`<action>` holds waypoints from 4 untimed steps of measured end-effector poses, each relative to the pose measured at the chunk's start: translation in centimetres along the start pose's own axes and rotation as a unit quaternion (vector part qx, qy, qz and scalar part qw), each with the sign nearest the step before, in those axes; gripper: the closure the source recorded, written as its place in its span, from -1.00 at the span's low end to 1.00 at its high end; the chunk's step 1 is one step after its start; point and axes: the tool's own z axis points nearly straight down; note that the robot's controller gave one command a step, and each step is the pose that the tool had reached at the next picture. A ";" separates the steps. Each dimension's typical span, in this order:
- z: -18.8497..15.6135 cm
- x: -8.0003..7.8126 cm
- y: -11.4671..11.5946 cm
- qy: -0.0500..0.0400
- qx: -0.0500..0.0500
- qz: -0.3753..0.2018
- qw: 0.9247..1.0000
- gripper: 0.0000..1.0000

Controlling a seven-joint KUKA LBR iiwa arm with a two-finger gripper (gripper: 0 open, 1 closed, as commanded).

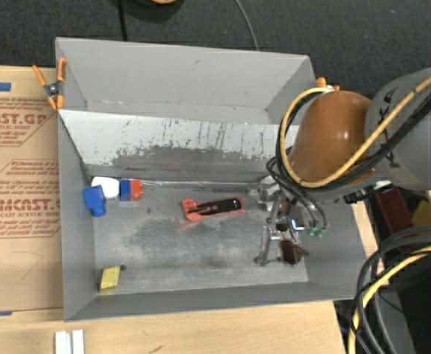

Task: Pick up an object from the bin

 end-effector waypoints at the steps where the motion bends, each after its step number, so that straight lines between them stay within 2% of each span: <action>1: -0.5 -0.2 0.0 -0.004 0.000 0.000 1.000 -1.00; 2: 4.3 -4.1 2.1 -0.007 0.000 0.022 1.000 -1.00; 3: 6.7 -6.3 4.0 0.000 0.000 -0.039 0.999 -1.00; 4: 5.3 -6.7 4.0 -0.006 0.000 -0.089 0.996 -1.00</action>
Offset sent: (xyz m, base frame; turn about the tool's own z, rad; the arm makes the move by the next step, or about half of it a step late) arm 0.0727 0.0417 -0.0986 0.0815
